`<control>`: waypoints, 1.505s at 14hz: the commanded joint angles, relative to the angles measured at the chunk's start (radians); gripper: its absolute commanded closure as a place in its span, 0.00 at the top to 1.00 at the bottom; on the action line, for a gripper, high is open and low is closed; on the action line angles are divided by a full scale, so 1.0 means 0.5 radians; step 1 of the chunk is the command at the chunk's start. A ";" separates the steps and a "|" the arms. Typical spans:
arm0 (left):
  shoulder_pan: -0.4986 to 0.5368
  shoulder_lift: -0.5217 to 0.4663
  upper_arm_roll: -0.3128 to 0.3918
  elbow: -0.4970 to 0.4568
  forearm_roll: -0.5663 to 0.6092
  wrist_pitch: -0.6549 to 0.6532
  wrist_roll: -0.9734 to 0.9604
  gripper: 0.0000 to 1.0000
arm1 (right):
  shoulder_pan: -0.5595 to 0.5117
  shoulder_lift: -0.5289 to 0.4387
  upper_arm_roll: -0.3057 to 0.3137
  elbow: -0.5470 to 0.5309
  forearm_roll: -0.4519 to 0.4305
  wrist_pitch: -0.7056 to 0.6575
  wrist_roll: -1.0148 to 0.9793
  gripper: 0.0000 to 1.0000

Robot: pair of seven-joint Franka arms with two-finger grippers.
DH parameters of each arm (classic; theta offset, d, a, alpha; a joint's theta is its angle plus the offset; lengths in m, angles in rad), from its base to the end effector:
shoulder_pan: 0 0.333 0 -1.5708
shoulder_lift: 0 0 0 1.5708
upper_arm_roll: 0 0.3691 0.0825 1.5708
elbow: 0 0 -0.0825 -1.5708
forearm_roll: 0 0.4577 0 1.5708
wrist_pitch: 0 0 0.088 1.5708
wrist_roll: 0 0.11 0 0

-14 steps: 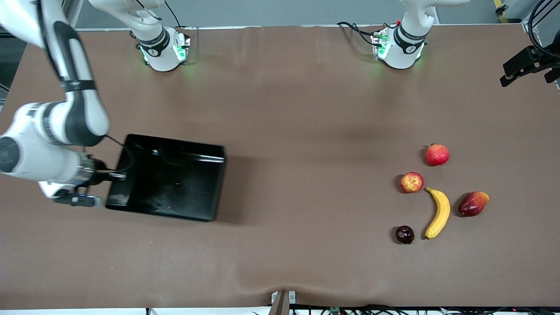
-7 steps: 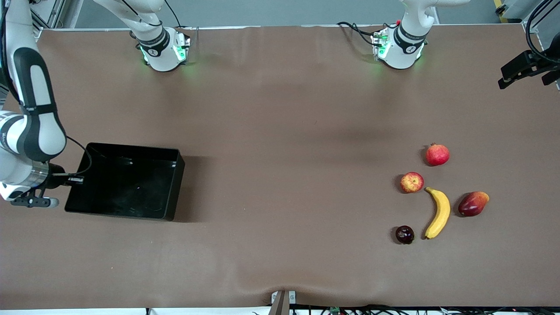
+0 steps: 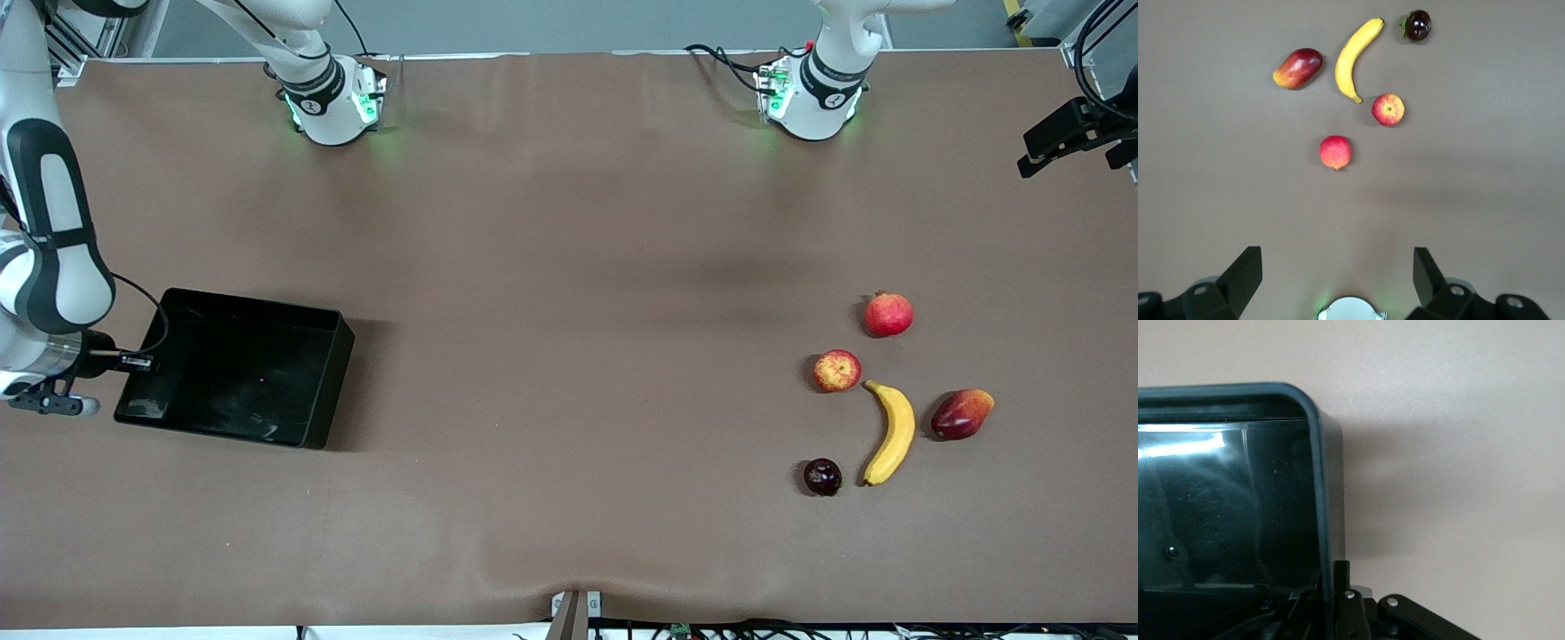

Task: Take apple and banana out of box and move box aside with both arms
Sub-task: 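Release the box rim and open the right gripper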

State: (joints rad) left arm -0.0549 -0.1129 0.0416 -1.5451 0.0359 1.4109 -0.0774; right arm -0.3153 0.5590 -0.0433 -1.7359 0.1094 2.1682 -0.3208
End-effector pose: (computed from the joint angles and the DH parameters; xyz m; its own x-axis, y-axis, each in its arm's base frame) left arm 0.5680 -0.0014 0.7421 0.9974 0.0694 -0.0189 0.0687 -0.9971 -0.0324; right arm 0.6925 -0.2518 0.2409 0.9903 -0.0944 -0.1019 -0.1042 -0.9899 -0.0960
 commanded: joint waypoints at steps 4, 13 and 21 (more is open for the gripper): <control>0.027 -0.078 -0.007 -0.107 -0.010 0.068 0.020 1.00 | -0.038 0.075 0.047 0.115 0.017 -0.011 -0.119 0.99; 0.021 -0.047 -0.016 -0.107 -0.010 0.068 -0.002 1.00 | 0.155 -0.243 0.059 0.186 0.008 -0.197 -0.101 1.00; 0.006 -0.038 -0.016 -0.094 -0.010 0.068 -0.011 1.00 | 0.501 -0.737 0.053 0.158 -0.081 -0.660 0.374 1.00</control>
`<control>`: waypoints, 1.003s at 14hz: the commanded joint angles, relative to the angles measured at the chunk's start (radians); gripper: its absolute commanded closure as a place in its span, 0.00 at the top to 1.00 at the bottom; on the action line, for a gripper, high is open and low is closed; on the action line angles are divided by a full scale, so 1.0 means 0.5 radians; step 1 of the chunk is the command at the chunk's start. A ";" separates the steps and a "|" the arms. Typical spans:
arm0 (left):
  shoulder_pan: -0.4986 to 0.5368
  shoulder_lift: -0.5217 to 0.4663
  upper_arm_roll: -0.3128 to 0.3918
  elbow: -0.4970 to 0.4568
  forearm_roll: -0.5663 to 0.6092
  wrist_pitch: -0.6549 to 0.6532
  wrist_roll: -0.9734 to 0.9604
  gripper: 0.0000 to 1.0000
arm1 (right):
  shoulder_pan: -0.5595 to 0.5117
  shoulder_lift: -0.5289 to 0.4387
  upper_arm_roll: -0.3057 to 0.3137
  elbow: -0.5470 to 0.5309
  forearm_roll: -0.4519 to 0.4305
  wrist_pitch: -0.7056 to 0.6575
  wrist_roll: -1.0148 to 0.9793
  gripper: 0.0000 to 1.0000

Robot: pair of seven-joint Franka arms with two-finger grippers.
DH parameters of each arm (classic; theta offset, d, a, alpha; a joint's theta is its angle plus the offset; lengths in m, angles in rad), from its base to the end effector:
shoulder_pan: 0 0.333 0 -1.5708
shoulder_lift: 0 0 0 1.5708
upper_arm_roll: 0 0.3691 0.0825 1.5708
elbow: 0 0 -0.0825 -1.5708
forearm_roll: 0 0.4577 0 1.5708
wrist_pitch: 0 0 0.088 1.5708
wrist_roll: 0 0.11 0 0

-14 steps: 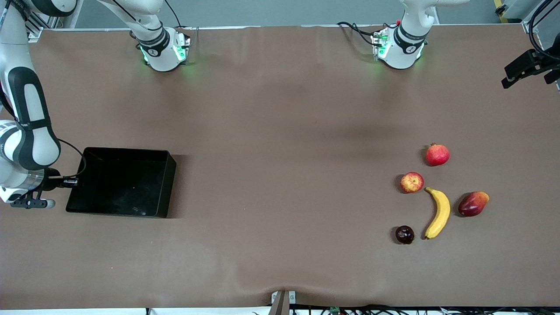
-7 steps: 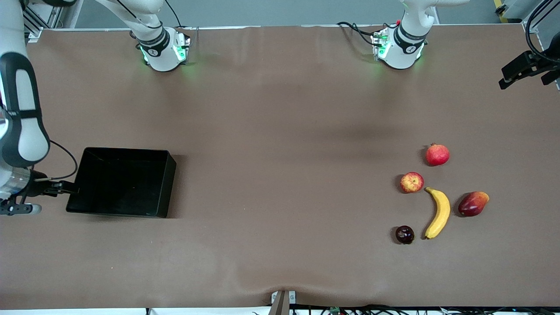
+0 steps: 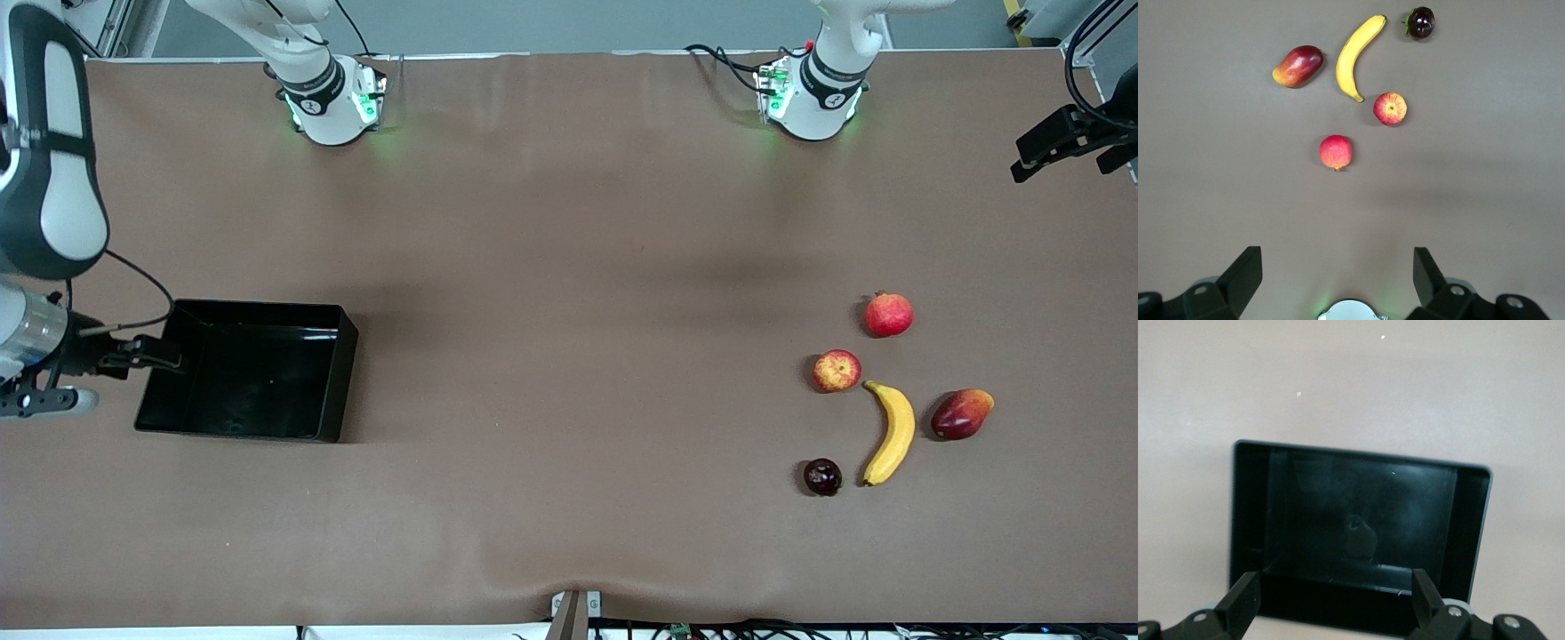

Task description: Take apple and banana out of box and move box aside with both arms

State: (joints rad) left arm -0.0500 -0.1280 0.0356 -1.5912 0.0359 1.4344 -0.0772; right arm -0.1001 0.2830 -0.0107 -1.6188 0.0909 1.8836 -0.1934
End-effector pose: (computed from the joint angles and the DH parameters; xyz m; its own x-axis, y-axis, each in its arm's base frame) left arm 0.5658 -0.0022 0.7283 0.9974 0.0672 -0.0263 0.0663 -0.9972 -0.0333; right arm 0.7244 -0.0727 0.4824 0.9985 0.0543 -0.0030 0.0539 -0.9949 -0.0850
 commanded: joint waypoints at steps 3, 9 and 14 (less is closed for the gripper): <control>0.014 -0.011 -0.004 0.001 -0.010 0.021 0.004 1.00 | 0.175 -0.381 -0.006 -0.076 -0.160 -0.352 0.368 1.00; 0.014 0.013 -0.001 0.037 -0.020 0.021 0.001 1.00 | 0.182 -0.645 -0.019 -0.054 -0.170 -0.674 0.430 1.00; -0.007 0.014 -0.004 0.044 -0.026 0.021 -0.014 1.00 | 0.176 -0.707 -0.037 0.013 -0.166 -0.883 0.524 1.00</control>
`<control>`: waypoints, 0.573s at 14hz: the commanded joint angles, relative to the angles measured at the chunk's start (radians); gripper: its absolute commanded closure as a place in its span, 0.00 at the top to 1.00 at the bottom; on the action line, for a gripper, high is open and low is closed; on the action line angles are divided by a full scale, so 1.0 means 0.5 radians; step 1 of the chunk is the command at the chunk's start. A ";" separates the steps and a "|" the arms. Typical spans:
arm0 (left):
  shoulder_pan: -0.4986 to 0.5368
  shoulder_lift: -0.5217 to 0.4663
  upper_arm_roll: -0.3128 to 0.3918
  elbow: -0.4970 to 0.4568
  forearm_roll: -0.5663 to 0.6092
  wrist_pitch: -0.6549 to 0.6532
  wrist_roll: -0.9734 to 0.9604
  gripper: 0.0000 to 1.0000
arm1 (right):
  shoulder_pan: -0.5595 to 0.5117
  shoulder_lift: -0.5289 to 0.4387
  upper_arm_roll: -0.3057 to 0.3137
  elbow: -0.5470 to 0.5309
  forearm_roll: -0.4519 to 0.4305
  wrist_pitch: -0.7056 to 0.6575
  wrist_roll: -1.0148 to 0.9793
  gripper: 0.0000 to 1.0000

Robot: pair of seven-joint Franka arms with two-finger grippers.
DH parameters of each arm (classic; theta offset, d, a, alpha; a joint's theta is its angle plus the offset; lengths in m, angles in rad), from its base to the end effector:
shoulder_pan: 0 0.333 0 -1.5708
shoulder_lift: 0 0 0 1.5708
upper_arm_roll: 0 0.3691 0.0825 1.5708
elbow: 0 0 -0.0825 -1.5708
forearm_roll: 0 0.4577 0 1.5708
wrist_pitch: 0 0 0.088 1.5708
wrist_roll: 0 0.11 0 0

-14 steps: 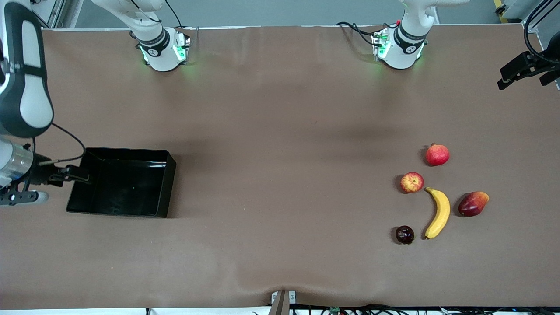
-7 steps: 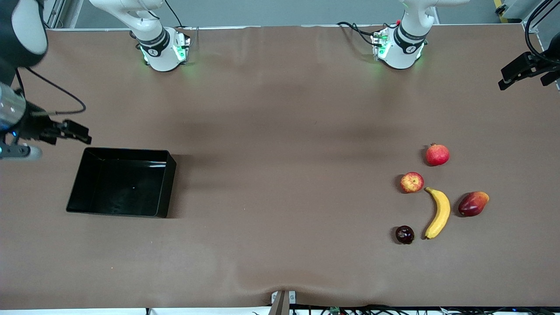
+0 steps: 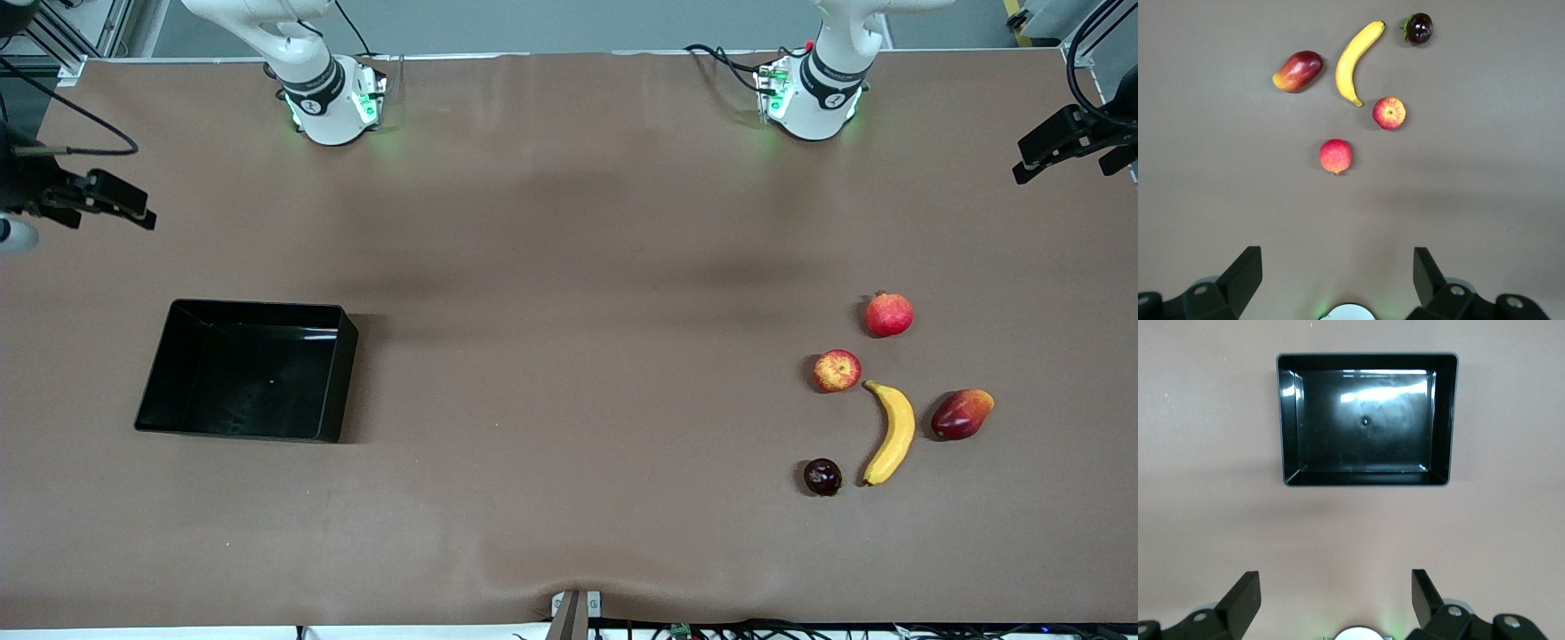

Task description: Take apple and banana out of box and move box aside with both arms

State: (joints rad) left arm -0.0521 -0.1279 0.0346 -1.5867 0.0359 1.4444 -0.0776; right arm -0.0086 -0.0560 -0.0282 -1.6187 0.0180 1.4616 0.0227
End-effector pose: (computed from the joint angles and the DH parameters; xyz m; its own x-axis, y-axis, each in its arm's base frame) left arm 0.5668 -0.0040 0.7315 0.9979 0.0642 -0.0119 0.0638 -0.9974 -0.0323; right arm 0.5948 -0.0203 0.6740 0.9932 -0.0571 -0.1013 -0.0592 -0.9981 -0.0173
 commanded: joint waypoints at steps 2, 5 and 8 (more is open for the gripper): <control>-0.006 0.020 -0.005 0.035 -0.026 0.001 -0.010 1.00 | -0.007 -0.020 0.004 0.065 -0.011 -0.030 0.117 1.00; -0.003 0.026 -0.005 0.035 -0.032 0.001 -0.010 1.00 | -0.004 -0.008 0.007 0.087 -0.014 0.025 0.087 1.00; -0.006 0.026 -0.005 0.035 -0.032 -0.002 -0.007 1.00 | -0.007 -0.008 0.007 0.093 -0.014 0.034 0.087 1.00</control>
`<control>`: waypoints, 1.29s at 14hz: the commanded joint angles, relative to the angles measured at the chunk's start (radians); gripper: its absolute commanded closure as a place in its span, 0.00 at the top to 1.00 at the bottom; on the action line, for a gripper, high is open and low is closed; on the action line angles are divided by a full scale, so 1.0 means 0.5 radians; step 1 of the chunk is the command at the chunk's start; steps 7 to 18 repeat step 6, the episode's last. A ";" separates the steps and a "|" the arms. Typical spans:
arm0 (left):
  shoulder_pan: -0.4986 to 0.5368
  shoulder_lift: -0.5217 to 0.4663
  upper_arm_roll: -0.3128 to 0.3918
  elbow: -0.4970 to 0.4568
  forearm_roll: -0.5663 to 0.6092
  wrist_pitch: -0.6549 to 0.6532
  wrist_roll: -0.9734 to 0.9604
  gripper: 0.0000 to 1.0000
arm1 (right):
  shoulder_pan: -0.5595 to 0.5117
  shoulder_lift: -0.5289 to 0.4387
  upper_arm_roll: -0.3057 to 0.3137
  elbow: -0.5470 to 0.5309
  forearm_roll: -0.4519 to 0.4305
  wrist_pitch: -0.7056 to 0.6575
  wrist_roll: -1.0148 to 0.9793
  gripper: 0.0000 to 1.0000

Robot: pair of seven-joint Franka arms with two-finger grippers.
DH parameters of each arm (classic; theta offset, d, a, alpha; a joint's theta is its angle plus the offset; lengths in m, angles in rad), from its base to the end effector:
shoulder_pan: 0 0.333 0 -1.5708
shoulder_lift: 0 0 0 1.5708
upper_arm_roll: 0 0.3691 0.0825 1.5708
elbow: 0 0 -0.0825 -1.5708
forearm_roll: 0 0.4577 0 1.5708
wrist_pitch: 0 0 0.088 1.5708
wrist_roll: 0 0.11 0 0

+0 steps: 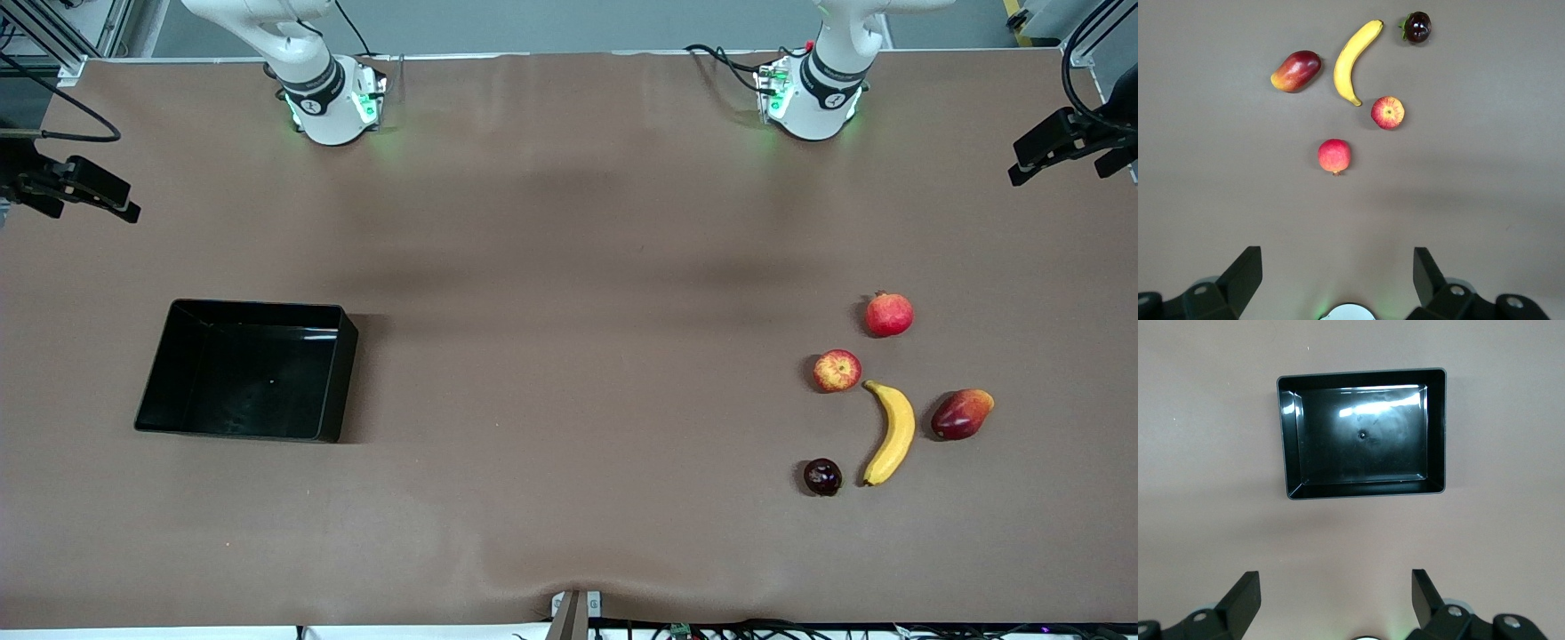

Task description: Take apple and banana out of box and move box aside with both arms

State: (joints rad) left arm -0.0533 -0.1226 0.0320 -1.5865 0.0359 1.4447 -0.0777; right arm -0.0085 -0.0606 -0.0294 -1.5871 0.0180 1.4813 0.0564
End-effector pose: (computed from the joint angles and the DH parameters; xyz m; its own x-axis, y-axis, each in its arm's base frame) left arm 0.5689 -0.0064 0.7286 0.9980 0.0605 -0.0167 0.0599 -0.9976 -0.0332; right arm 0.5962 -0.0211 0.6952 0.9947 -0.0924 -0.0462 -0.0933 -0.9955 -0.0172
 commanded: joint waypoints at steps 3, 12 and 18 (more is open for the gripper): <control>-0.007 0.018 -0.003 0.034 -0.029 -0.002 -0.004 1.00 | -0.005 0.011 0.010 0.029 -0.014 -0.002 0.019 1.00; -0.007 0.021 -0.055 0.028 -0.023 -0.005 -0.007 1.00 | -0.001 0.023 0.010 0.026 -0.014 -0.002 0.019 1.00; -0.007 0.021 -0.055 0.028 -0.023 -0.005 -0.007 1.00 | -0.001 0.023 0.010 0.026 -0.014 -0.002 0.019 1.00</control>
